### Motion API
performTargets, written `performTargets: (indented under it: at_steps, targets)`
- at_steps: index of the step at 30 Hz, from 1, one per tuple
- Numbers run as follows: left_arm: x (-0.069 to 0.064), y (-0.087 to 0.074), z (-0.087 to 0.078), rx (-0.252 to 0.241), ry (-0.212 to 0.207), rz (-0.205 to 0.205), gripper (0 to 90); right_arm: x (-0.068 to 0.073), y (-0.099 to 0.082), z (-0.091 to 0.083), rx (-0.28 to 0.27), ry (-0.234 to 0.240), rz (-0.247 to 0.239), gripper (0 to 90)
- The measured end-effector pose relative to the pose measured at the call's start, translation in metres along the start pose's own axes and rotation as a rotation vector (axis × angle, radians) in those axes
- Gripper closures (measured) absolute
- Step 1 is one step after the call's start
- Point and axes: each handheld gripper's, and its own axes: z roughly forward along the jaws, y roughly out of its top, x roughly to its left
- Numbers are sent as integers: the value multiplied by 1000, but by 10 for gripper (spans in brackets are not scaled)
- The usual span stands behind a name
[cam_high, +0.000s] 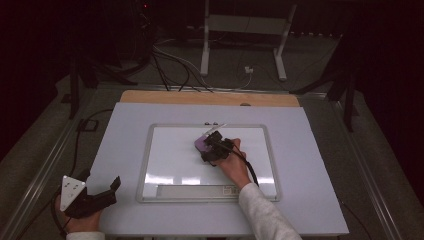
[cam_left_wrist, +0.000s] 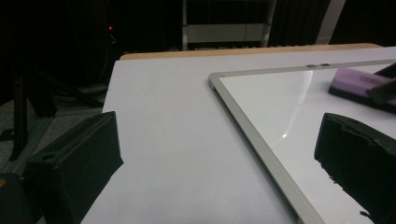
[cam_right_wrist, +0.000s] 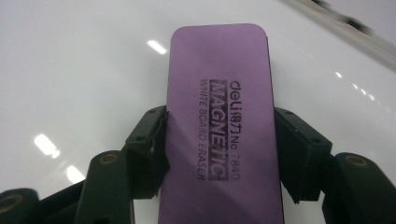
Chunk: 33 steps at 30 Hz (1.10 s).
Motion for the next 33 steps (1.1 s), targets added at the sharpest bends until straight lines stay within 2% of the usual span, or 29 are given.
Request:
performTargets:
  at_steps: [3,4,6,10,11,12,14,17,24,28,33]
  targets:
    - [-1,0,0,0,-2,6,13,14,4,2,-1,46,-45,410]
    - [0,0,0,-1,-2,4,13,15,4,2,-1,42,-51,410]
    - [1,0,-1,-3,-1,-1,13,10,5,3,0,50,-29,410]
    - [3,-1,-1,-1,2,-8,13,-12,2,3,0,-12,65,410]
    - [3,-1,-1,-2,2,-9,13,-23,0,2,-1,-47,103,410]
    - [3,-1,-1,-2,2,-8,13,-23,0,2,-1,-47,103,410]
    - [2,-1,0,-1,2,-6,12,-31,-3,1,1,-80,130,410]
    - [1,-1,0,2,1,-3,12,-41,-7,-2,4,-121,143,410]
    - [1,-1,1,2,-1,-3,13,-55,-15,-8,2,-169,174,411]
    - [1,-1,1,3,-1,-1,13,-59,-16,-19,-57,-153,215,410]
    - [0,-1,2,4,-1,0,13,-62,-14,-32,-99,-160,215,410]
